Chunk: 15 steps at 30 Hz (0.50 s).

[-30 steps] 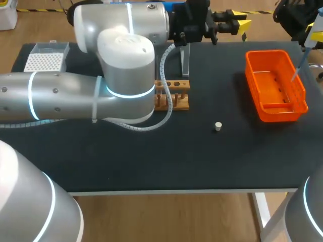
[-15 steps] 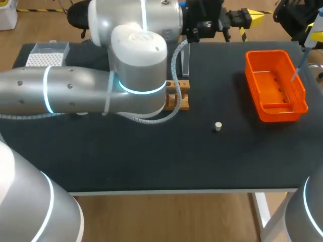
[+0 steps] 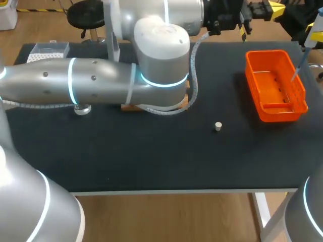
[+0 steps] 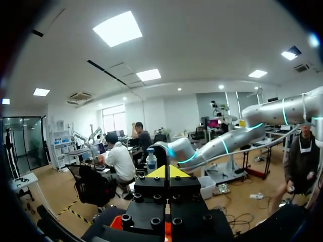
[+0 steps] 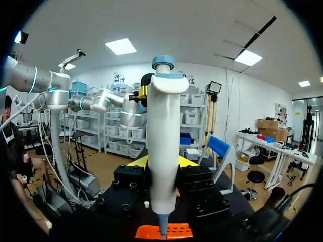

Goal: Invert the test tube, pick up the pipette, mount the tip to pipette, aspirate from beaker and dispense into the tube, eject the tip, return the pipette, and cap with the stopper.

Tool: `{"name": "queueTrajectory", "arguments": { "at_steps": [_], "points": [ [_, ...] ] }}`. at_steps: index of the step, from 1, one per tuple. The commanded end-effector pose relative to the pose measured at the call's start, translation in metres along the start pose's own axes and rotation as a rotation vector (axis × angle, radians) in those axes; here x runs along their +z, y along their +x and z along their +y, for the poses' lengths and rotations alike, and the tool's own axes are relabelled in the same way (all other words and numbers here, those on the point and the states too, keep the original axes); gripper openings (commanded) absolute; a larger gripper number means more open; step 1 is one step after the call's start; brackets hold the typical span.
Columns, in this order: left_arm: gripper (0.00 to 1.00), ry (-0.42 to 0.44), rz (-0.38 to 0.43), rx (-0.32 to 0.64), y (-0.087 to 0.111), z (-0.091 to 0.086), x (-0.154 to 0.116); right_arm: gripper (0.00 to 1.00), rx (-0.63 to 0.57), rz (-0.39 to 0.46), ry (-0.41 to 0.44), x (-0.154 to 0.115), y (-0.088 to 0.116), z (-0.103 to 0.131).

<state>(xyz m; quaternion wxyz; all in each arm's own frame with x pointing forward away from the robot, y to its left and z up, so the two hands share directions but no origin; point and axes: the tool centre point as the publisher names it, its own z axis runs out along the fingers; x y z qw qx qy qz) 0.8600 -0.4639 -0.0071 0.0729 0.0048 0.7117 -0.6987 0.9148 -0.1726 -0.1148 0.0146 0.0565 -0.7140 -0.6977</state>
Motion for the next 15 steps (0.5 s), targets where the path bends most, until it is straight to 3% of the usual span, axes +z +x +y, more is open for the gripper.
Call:
{"name": "queueTrajectory", "arguments": {
  "at_steps": [1, 15],
  "points": [
    [0.0, 0.04, -0.011, 0.004, -0.001, 0.002, 0.027, 0.0, 0.0, 0.0, 0.003, 0.0, 0.0, 0.001],
    [0.0, 0.049, 0.012, -0.018, -0.005, 0.005, 0.056, 0.0, 0.0, 0.0, 0.003, 0.0, 0.0, 0.001]
  ]
}}
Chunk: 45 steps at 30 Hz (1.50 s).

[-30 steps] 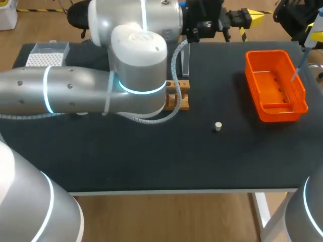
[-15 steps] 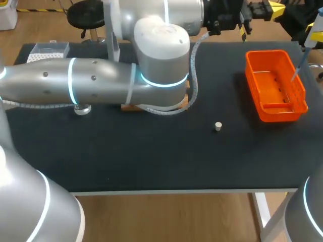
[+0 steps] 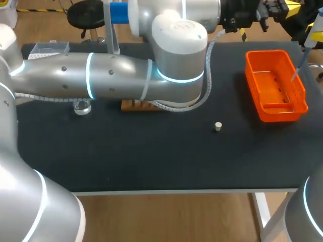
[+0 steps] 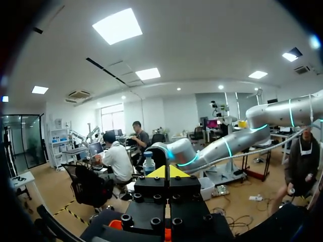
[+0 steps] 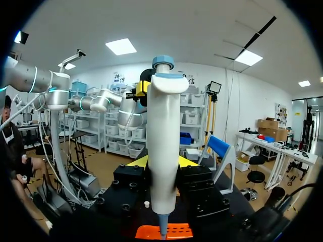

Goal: Invert the test tube, pick up the pipette, mount the tip to pipette, aspirate from beaker and dispense into the tube, eject the tip, return the pipette, and cap with the stopper.

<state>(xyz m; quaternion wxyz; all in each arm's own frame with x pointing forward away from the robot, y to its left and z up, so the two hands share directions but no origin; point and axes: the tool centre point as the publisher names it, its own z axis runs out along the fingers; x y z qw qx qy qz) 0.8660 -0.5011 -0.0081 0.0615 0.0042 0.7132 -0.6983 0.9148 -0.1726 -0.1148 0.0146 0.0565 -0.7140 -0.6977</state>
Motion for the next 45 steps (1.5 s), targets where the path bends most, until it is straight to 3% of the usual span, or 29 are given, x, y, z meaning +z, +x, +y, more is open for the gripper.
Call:
{"name": "queueTrajectory", "arguments": {
  "at_steps": [1, 22, 45],
  "points": [
    [0.0, 0.051, 0.003, -0.002, -0.004, 0.004, 0.021, 0.0, 0.0, 0.0, 0.003, 0.0, 0.0, 0.001],
    [0.0, 0.01, 0.048, 0.018, -0.016, 0.001, 0.069, 0.0, 0.0, 0.0, 0.003, 0.0, 0.0, 0.001],
    [0.0, -0.002, 0.037, 0.012, -0.03, 0.008, 0.075, 0.0, 0.0, 0.0, 0.003, 0.0, 0.0, 0.001]
  ]
}}
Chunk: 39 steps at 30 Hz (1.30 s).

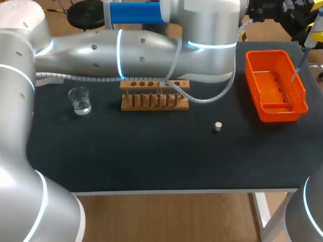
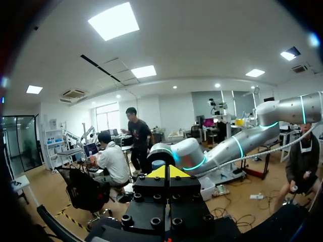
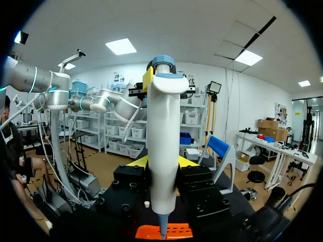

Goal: Invert the test tube, pick up the pipette, mount the tip to pipette, aspirate from beaker and dispense into the tube, eject the tip, return the pipette, and cap with the stopper.

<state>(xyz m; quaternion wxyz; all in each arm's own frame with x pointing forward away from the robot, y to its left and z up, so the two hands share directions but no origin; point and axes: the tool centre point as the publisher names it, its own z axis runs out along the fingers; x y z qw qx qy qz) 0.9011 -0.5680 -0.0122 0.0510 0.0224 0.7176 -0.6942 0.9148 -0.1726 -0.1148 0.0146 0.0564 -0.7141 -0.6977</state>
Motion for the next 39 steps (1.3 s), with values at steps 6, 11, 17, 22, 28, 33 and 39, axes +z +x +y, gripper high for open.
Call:
{"name": "queueTrajectory", "arguments": {
  "at_steps": [6, 11, 17, 22, 28, 33, 39],
  "points": [
    [0.0, 0.003, 0.005, -0.003, -0.003, 0.003, 0.009, 0.0, 0.0, 0.0, 0.003, 0.0, 0.0, 0.001],
    [0.0, -0.002, 0.01, -0.011, -0.002, 0.006, 0.011, 0.0, 0.0, 0.0, 0.003, 0.0, 0.0, 0.001],
    [0.0, -0.005, 0.017, -0.017, -0.002, 0.008, 0.013, 0.0, 0.0, 0.0, 0.003, 0.0, 0.0, 0.001],
    [0.0, -0.008, 0.02, -0.022, -0.002, 0.01, 0.015, 0.0, 0.0, 0.0, 0.003, 0.0, 0.0, 0.001],
    [0.0, -0.01, 0.024, -0.026, -0.003, 0.012, 0.016, 0.0, 0.0, 0.0, 0.003, 0.0, 0.0, 0.001],
    [0.0, -0.009, 0.029, -0.03, -0.004, 0.013, 0.018, 0.0, 0.0, 0.0, 0.003, 0.0, 0.0, 0.001],
    [0.0, -0.009, 0.033, -0.033, -0.004, 0.014, 0.019, 0.0, 0.0, 0.0, 0.003, 0.0, 0.0, 0.001]
  ]
}}
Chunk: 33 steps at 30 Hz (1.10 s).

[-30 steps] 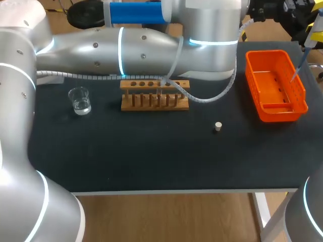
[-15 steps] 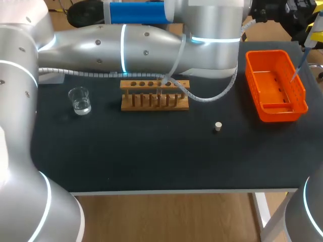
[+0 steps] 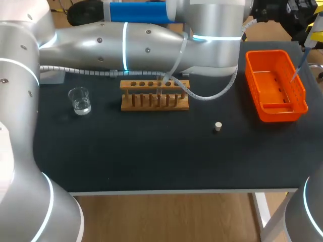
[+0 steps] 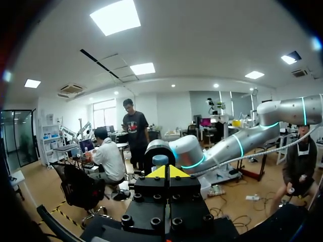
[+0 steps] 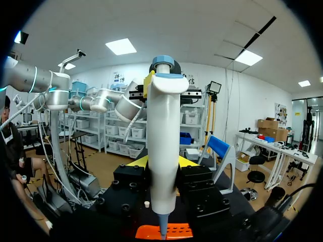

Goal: Invert the test tube, pick up the pipette, mount the tip to pipette, aspirate from beaker and dispense into the tube, eject the tip, return the pipette, and cap with the stopper.

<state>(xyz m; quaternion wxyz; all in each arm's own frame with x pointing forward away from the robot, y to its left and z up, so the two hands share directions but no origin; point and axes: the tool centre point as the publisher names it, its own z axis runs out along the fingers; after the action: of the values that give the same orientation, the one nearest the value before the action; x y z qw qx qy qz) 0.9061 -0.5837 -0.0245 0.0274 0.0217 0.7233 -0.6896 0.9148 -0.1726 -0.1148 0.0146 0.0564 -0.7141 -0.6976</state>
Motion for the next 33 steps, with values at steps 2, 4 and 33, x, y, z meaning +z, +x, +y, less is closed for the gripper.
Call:
{"name": "queueTrajectory", "arguments": {
  "at_steps": [2, 4, 33],
  "points": [
    [0.0, 0.005, 0.0, -0.001, -0.002, 0.002, 0.003, 0.0, 0.0, 0.0, 0.003, 0.0, 0.0, 0.001],
    [0.0, 0.005, 0.0, -0.003, -0.002, 0.003, 0.003, 0.0, 0.0, 0.0, 0.003, 0.0, 0.0, 0.001],
    [0.0, 0.002, 0.005, -0.025, -0.003, 0.013, 0.003, 0.0, 0.0, 0.0, 0.003, 0.0, 0.0, 0.001]
  ]
}}
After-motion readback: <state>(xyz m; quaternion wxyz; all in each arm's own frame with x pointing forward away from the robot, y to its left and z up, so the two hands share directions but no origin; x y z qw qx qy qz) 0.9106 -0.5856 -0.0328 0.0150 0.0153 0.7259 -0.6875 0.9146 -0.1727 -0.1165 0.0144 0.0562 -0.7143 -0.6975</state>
